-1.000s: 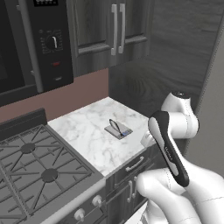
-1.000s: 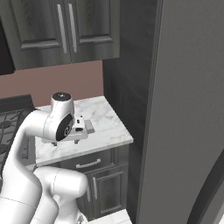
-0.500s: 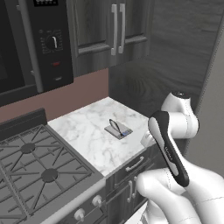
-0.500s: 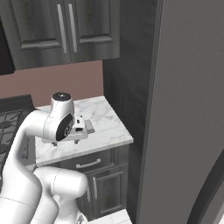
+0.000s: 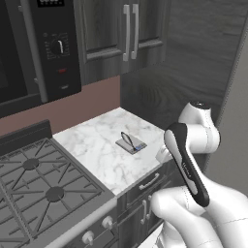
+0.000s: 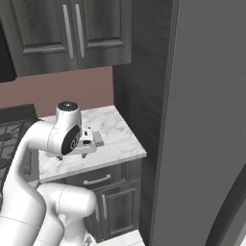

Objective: Take the fish from the fridge and place it on the digital scale on the counter by the fridge. Wait a few seconds for a reading, then move it to the plate on the dining counter.

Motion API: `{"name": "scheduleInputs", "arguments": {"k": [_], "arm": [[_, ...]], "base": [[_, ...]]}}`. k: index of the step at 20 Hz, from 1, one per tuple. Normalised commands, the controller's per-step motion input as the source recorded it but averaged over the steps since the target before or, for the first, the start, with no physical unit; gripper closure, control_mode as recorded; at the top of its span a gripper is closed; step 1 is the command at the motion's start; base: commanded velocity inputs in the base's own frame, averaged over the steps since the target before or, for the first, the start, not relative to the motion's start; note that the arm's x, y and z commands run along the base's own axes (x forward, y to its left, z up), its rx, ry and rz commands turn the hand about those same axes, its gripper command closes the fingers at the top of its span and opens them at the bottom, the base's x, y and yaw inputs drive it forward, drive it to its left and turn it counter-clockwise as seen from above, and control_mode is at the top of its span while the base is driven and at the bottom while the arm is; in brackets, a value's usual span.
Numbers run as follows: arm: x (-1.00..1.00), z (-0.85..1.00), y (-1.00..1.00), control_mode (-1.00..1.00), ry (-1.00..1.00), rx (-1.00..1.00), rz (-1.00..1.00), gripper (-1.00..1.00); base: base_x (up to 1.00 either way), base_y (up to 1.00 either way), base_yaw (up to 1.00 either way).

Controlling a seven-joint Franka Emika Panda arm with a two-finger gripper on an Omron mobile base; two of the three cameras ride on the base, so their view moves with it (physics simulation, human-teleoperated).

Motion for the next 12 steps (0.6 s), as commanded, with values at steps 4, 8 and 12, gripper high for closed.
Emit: {"name": "scheduleInputs", "arguments": {"k": [4,8,12], "arm": [[0.00,0.00,0.00,-1.00,0.00,0.00,0.00,-1.00],[0.00,0.00,0.00,-1.00,0.00,0.00,0.00,-1.00],[0.00,0.00,0.00,-1.00,0.00,0.00,0.00,-1.00]], "base": [[0.00,0.00,0.00],[0.00,0.00,0.00],[0.00,0.00,0.00]]}}
